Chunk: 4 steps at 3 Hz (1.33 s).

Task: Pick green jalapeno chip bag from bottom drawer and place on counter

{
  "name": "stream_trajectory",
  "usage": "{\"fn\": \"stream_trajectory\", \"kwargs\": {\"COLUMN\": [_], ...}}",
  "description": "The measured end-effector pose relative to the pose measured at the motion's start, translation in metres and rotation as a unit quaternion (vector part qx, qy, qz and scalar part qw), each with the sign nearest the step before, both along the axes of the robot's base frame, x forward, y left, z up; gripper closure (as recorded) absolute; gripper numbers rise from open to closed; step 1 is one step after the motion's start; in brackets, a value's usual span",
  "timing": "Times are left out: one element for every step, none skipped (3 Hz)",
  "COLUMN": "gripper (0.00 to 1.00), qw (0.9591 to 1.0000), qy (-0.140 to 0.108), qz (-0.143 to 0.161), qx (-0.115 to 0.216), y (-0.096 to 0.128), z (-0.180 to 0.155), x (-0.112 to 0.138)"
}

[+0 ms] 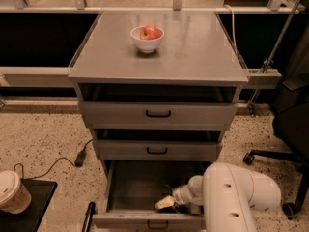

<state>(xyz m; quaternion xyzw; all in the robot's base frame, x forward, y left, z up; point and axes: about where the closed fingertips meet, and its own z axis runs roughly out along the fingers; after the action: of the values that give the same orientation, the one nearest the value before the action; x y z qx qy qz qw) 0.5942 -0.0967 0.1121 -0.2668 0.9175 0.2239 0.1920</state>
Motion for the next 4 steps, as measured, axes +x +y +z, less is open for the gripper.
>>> {"fn": "stream_trajectory", "kwargs": {"gripper": [0.19, 0.42, 0.65, 0.89], "qw": [1.0, 1.0, 1.0, 1.0], "qy": [0.0, 0.0, 0.0, 0.0], "qz": [0.0, 0.0, 0.0, 0.0], "qx": [0.0, 0.0, 0.0, 0.0], "y": [0.0, 0.0001, 0.0001, 0.0001], "z": [0.0, 0.0, 0.0, 0.002], "x": [0.0, 0.0, 0.0, -0.0001]}}
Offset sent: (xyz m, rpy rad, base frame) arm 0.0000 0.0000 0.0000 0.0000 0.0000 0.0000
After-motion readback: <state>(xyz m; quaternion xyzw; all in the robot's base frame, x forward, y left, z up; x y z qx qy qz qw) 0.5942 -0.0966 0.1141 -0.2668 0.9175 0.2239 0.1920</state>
